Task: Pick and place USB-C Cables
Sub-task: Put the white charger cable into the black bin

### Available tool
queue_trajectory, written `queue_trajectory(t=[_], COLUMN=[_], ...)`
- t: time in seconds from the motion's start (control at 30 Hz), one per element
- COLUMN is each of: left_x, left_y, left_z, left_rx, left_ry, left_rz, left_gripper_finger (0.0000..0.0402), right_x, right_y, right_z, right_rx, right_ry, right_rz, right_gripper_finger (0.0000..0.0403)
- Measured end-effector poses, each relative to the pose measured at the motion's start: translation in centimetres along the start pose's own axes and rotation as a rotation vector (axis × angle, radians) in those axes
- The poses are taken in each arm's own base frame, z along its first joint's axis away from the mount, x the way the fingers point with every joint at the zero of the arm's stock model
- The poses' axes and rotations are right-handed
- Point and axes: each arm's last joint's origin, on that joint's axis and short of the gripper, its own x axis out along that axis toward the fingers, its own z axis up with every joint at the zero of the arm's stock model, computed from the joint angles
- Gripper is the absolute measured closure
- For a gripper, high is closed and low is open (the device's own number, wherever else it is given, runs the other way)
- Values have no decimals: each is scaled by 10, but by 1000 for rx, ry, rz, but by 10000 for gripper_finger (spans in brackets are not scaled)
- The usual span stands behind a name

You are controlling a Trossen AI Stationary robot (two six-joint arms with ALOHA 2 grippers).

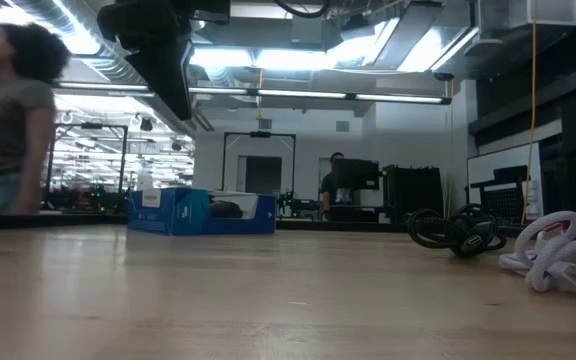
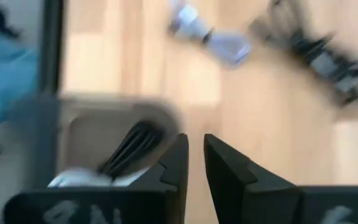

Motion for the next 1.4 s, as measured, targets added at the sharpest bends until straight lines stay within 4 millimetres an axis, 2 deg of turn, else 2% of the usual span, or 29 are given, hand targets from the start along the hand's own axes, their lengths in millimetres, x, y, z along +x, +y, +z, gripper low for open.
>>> queue_trajectory(t=[0.1, 0.23, 0.4, 0.53, 0.77, 0.87, 1.0, 1.13, 1.23, 1.4], left_x=[1, 1, 1, 1, 1, 2, 4, 7, 7, 12], left_y=[1, 2, 2, 2, 2, 2, 3, 13, 28, 44], left_z=[1, 1, 1, 1, 1, 1, -3, -21, -49, -89], left_rx=[-5, -9, -2, -1, 53, 59, 164, 180, 111, -61], left_ry=[1, 3, 3, 4, 3, 4, 16, 28, -6, -356], left_rz=[3, 4, 4, 4, 5, 6, 31, 36, 32, -72], left_gripper_finger=[331, 331, 331, 331, 331, 331, 331, 331, 331, 331], right_x=[5, 15, 33, 59, 110, 119, 120, 121, 121, 121], right_y=[-9, -25, -28, -38, -63, -69, -75, -76, -75, -76], right_z=[12, 32, 64, 85, 100, 106, 109, 110, 109, 109], right_rx=[75, 218, 84, -6, -107, -99, -79, -58, -50, -50], right_ry=[-65, -21, -44, -8, 146, 149, 137, 141, 144, 147], right_rz=[-67, -61, 98, 189, 278, 314, 317, 314, 314, 313], right_gripper_finger=[346, 346, 345, 345, 345, 345, 345, 345, 345, 345])
